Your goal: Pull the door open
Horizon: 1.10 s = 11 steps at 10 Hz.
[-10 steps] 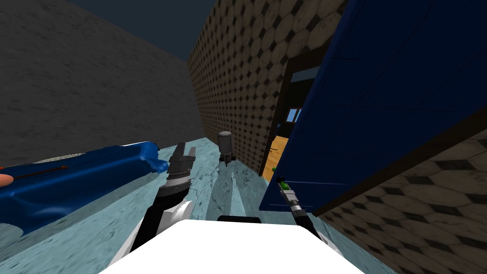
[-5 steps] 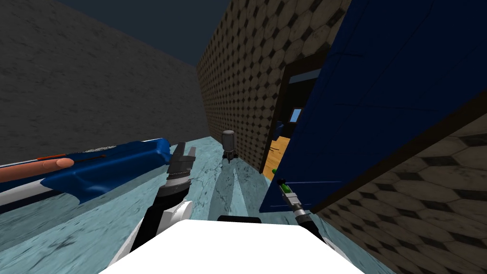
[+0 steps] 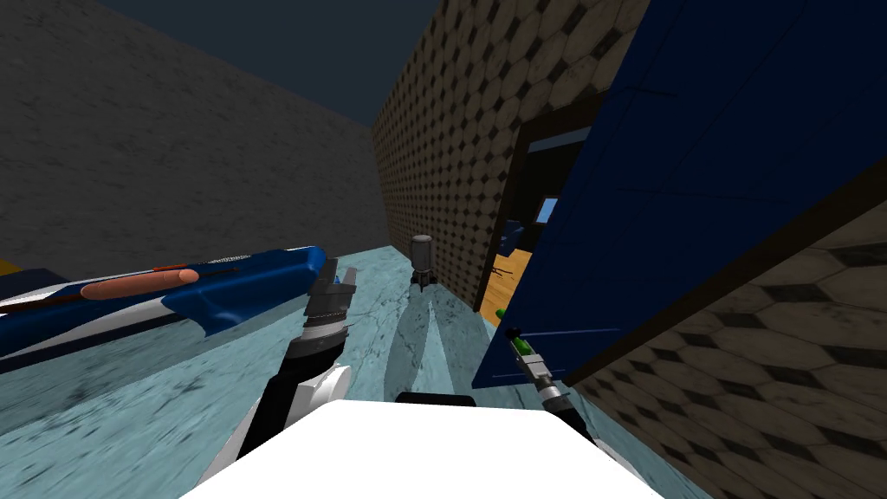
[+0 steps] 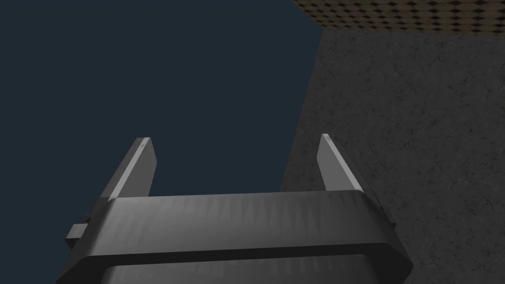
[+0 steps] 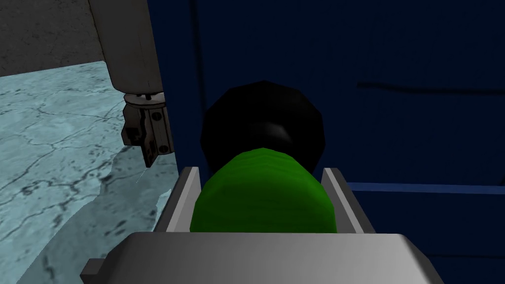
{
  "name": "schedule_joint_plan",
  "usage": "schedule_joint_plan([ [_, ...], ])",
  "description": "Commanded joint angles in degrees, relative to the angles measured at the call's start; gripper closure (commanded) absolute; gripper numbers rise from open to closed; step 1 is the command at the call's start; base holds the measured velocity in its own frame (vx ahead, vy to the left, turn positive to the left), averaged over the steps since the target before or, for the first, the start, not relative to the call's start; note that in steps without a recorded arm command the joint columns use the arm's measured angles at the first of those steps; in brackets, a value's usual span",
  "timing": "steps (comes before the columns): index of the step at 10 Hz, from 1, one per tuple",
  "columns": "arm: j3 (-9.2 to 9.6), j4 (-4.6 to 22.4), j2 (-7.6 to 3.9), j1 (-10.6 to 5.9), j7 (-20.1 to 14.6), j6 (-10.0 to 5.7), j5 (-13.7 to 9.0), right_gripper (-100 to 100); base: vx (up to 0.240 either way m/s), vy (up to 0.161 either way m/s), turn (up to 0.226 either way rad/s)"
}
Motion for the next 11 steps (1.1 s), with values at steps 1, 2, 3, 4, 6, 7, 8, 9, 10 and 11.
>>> schedule_joint_plan([
  [1,0.38,0.52,-0.41,0.50,-0.55,-1.28,0.23,100,-0.166,-0.087,0.163],
  [2,0.61,0.83,-0.63,0.68,-0.88,-2.01,0.38,100,-0.187,-0.072,0.141],
  [3,0.85,1.14,-0.85,0.86,-1.20,-2.72,0.52,100,-0.191,-0.100,0.152],
  [4,1.07,1.44,-1.06,1.03,-1.51,-3.41,0.66,100,-0.225,-0.085,0.168],
  [6,1.44,1.94,-1.41,1.32,-2.04,-4.57,0.89,100,-0.198,-0.062,0.138],
  [7,1.58,2.12,-1.54,1.42,-2.23,-5.00,0.98,100,-0.171,-0.069,0.115],
  [8,1.54,2.14,-1.40,1.35,-2.05,-4.61,0.97,100,-0.072,-0.034,0.024],
  [9,1.74,2.69,-1.47,1.63,-2.35,-5.43,1.20,100,-0.132,-0.029,0.128],
  [10,1.76,2.87,-1.50,1.69,-2.45,-5.71,1.25,100,-0.172,-0.058,0.135],
  [11,1.83,3.27,-1.58,1.80,-2.65,-6.33,1.37,100,-0.176,-0.098,0.144],
])
